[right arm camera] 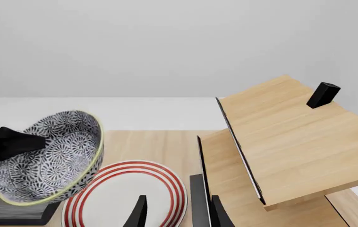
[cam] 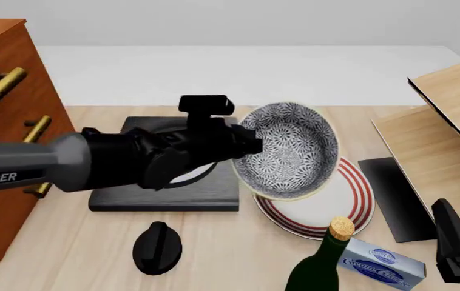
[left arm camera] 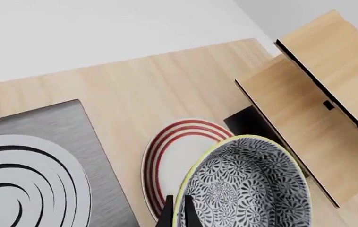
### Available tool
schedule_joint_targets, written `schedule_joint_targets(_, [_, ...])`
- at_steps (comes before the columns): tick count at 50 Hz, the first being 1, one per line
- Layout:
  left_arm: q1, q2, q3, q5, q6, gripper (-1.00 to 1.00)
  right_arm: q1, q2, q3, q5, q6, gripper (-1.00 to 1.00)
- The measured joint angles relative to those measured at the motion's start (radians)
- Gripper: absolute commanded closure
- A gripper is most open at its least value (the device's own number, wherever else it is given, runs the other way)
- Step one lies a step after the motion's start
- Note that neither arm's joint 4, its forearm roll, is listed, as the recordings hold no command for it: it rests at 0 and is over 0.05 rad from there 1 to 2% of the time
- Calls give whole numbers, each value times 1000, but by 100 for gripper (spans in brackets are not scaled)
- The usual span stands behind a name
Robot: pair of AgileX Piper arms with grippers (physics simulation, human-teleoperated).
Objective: Pick up the akita bowl and put it on the plate.
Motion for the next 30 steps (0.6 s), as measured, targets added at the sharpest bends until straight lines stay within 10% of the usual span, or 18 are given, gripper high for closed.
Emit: schedule_joint_targets(30, [-10,134,-126,67,53,100,0,0,0,0,0,-100])
